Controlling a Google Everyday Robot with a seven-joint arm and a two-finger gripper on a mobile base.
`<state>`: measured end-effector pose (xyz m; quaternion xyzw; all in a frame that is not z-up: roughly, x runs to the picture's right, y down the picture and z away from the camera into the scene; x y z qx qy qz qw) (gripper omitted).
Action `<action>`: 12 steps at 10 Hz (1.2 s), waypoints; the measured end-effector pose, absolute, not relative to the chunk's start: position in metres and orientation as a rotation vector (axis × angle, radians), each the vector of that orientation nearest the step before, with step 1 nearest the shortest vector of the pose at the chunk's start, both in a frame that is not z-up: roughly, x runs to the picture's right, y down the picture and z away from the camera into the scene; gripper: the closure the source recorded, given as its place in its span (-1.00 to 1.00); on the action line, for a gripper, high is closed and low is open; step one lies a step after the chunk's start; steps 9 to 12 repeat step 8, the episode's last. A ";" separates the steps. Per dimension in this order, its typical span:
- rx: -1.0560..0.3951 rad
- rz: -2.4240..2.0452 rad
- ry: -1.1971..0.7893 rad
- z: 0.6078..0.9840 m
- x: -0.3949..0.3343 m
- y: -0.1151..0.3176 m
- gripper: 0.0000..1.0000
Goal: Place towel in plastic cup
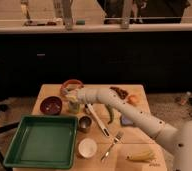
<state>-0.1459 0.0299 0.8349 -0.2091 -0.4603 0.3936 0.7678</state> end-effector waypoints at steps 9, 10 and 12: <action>-0.473 0.913 -1.019 0.845 -0.141 0.048 0.60; -0.473 0.913 -1.019 0.845 -0.141 0.048 0.60; -0.473 0.913 -1.019 0.845 -0.141 0.048 0.60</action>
